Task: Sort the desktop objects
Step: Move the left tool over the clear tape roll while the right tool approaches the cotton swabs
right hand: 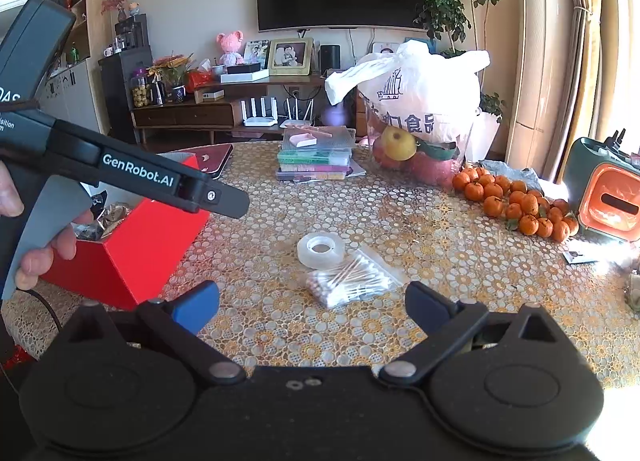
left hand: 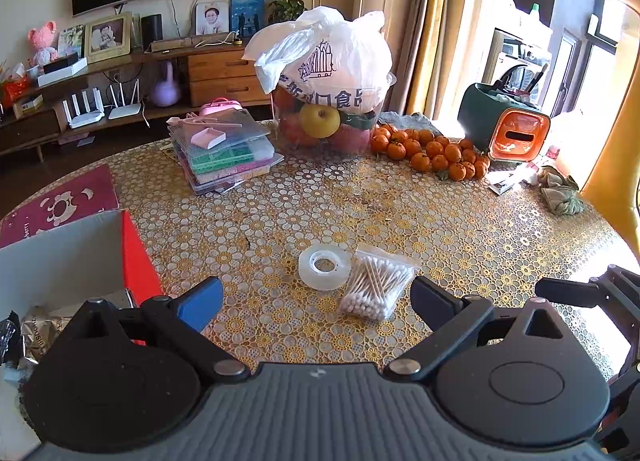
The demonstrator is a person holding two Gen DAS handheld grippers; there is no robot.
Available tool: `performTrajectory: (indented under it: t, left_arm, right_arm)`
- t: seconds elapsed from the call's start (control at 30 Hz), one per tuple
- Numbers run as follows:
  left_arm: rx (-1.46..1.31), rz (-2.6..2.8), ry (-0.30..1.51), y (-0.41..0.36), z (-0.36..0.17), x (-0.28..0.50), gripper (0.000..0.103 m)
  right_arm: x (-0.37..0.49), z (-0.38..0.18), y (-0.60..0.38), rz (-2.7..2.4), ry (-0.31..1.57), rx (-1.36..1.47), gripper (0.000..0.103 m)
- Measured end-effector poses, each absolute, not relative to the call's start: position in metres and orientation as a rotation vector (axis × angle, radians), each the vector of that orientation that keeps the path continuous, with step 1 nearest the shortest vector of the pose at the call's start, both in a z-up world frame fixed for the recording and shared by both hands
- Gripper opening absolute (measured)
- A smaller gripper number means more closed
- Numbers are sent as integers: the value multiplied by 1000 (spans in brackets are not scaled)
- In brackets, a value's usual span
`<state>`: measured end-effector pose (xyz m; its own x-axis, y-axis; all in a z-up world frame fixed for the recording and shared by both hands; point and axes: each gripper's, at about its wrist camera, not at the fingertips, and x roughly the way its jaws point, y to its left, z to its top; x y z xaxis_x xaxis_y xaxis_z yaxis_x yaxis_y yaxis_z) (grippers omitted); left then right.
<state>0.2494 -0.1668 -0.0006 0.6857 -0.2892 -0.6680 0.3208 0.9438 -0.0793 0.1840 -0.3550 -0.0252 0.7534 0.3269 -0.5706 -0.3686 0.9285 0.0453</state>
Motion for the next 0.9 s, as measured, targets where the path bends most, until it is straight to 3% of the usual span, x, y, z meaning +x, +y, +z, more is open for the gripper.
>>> performTrajectory:
  t: [0.9]
  left_arm:
    - [24,-343,854,-203,-56,328,100]
  right_arm:
    - [262,-77,-357,377,669,-90,99]
